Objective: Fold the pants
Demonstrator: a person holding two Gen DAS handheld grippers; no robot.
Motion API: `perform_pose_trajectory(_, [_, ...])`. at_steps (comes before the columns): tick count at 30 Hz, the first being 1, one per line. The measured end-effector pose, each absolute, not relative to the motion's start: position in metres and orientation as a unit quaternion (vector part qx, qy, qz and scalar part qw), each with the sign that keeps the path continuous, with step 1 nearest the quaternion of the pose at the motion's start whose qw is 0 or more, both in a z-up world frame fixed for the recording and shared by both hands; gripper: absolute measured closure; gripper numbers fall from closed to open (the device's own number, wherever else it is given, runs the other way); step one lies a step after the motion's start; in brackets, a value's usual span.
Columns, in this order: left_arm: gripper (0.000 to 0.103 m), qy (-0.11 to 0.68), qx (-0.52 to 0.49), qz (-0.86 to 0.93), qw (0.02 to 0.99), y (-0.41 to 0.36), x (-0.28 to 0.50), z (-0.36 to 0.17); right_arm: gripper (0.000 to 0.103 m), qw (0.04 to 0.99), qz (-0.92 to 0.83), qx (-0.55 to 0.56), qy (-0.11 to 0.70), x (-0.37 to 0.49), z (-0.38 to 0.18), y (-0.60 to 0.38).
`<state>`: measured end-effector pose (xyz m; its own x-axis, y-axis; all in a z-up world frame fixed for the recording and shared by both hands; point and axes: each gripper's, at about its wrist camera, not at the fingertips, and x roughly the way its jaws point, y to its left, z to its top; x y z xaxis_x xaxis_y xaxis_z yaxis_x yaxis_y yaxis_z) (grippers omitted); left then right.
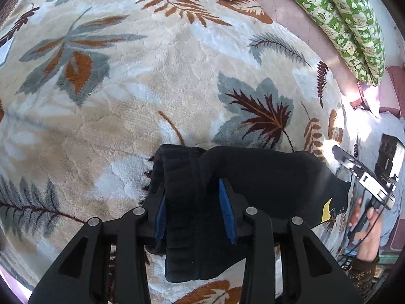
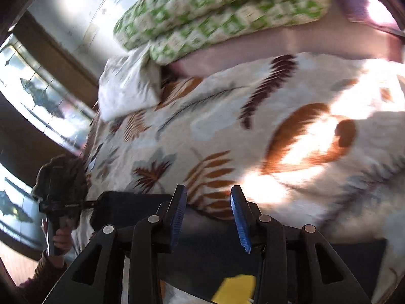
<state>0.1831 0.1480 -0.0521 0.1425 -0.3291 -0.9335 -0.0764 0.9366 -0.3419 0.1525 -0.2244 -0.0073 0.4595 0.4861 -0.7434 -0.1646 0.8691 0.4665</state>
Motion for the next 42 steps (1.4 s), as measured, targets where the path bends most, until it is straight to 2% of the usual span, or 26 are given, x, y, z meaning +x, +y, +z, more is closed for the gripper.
perform_pose_trajectory(3, [0.068,0.649,-0.127,-0.086,0.745,0.140,0.177,-0.050,0.069,0.811,0.216,0.080,0.538,0.191,-0.038,-0.160])
perform_pose_trajectory(7, [0.068,0.648,-0.080,-0.092,0.752,0.129,0.155,-0.047,0.067,0.794,0.222,0.025,0.565,0.210,-0.064,-0.125])
perform_pose_trajectory(8, [0.068,0.645,-0.071,-0.094,0.755,0.128,0.149,-0.046,0.064,0.792,0.228,0.014,0.567,0.209,-0.066,-0.121])
perform_pose_trajectory(19, [0.068,0.628,-0.041,-0.109,0.769,0.128,0.136,-0.038,0.064,0.758,0.304,-0.096,0.569,0.153,-0.063,-0.097])
perform_pose_trajectory(24, [0.068,0.612,-0.068,-0.100,0.782,0.138,0.158,-0.027,0.062,0.752,0.302,-0.095,0.579,0.171,-0.066,-0.091])
perform_pose_trajectory(32, [0.067,0.644,-0.085,-0.106,0.753,0.135,0.183,-0.053,0.056,0.713,0.338,-0.051,0.612,0.198,-0.079,-0.088])
perform_pose_trajectory(41, [0.067,0.646,-0.102,-0.107,0.749,0.140,0.186,-0.051,0.056,0.680,0.399,0.066,0.612,0.214,-0.082,-0.104])
perform_pose_trajectory(42, [0.067,0.645,-0.101,-0.104,0.751,0.139,0.186,-0.049,0.063,0.682,0.395,0.069,0.612,0.215,-0.084,-0.105])
